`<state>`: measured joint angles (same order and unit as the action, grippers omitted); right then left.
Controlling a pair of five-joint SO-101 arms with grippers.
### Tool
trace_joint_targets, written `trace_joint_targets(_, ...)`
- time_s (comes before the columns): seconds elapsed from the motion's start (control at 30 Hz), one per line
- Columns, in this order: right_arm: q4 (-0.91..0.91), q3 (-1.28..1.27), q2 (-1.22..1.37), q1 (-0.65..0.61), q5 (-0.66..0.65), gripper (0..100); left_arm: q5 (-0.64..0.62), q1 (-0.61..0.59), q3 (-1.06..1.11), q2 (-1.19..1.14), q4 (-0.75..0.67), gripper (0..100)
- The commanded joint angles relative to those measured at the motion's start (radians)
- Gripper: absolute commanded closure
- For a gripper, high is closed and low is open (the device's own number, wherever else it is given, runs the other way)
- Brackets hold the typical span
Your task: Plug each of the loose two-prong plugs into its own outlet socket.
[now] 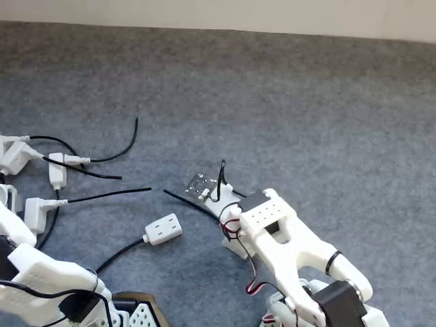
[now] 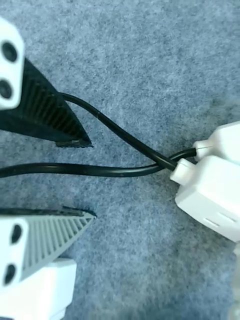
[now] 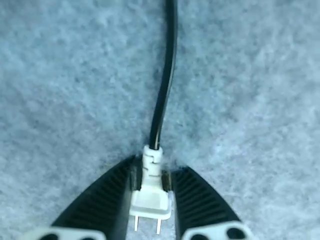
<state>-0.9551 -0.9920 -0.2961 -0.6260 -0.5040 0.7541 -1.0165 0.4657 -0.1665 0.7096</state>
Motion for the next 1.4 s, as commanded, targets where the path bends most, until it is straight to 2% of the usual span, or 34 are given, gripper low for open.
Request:
trace_joint_targets(0.0,0.004,-0.015,-0.01,-0.03,0.02,96.4,0.006,-0.012,0.016,0.018,0.005,78)
trace_joint_targets(0.37,-0.002,-0.007,-0.01,-0.03,0.015,96.8,0.006,-0.021,0.004,0.028,0.018,78)
trace_joint_targets(0.43,-0.004,-0.007,-0.01,-0.039,0.005,98.2,0.049,-0.008,-0.019,0.028,0.048,78)
trace_joint_targets(0.5,-0.004,0.022,-0.012,-0.048,0.014,99.5,0.087,0.025,-0.091,0.03,0.149,78)
trace_joint_targets(0.63,-0.004,0.196,-0.012,-0.042,0.184,99.3,0.084,0.122,-0.348,0.03,0.522,78)
trace_joint_targets(0.7,-0.004,0.297,-0.012,-0.044,0.238,99.3,0.046,0.177,-0.479,0.03,0.655,78)
trace_joint_targets(0.93,-0.056,0.581,-0.012,-0.042,0.382,99.3,-0.038,0.314,-0.803,0.03,0.847,78)
trace_joint_targets(1.07,-0.047,0.693,-0.025,-0.042,0.448,99.3,-0.077,0.415,-0.869,0.105,0.865,78)
trace_joint_targets(1.13,0.015,0.713,-0.087,-0.042,0.457,99.3,-0.086,0.481,-0.86,0.188,0.867,78)
trace_joint_targets(1.27,0.157,0.567,-0.298,-0.041,0.462,99.3,-0.1,0.598,-0.743,0.386,0.835,78)
trace_joint_targets(1.37,0.288,0.363,-0.481,-0.041,0.462,99.3,-0.1,0.682,-0.535,0.545,0.755,77)
